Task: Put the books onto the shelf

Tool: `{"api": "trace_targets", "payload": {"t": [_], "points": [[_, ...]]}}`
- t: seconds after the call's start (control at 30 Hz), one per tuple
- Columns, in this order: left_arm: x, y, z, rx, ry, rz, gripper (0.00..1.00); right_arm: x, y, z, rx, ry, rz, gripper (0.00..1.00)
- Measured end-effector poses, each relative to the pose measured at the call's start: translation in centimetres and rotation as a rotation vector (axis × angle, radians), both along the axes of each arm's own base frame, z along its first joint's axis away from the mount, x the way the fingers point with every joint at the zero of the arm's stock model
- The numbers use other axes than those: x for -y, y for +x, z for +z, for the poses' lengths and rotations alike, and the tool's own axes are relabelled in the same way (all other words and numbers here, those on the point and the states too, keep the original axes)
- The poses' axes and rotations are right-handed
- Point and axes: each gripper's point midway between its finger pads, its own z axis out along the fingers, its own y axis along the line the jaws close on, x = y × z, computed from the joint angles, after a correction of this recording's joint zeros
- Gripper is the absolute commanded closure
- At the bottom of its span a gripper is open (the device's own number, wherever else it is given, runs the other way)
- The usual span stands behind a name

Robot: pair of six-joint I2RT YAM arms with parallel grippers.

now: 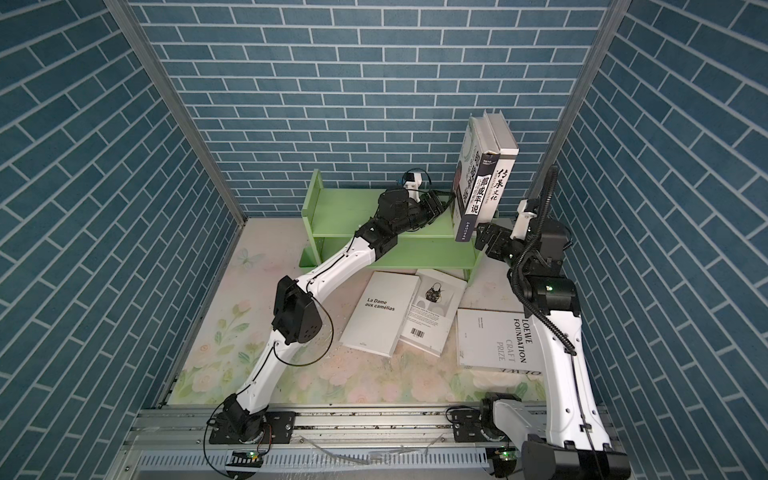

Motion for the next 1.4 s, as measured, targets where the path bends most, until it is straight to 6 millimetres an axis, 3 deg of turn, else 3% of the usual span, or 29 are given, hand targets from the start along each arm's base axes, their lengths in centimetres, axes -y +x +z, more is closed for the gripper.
{"api": "trace_targets", "payload": {"t": [0.33, 0.77, 1.4], "points": [[0.6, -0.4, 0.1, -0.023, -0.033, -0.012, 0.40, -1.3, 0.6, -2.2, -0.057, 0.039, 0.071, 0.04], [0.7, -0.4, 0.2, -0.038, -0.056, -0.015, 0.37, -1.1, 1.9, -5.0, -0.121, 0.050, 0.049, 0.07], [1.0, -0.3, 0.5, -0.020, -0.083, -0.028, 0.33, -0.4, 3.5, -5.8, -0.122, 0.057, 0.001, 0.08]]}}
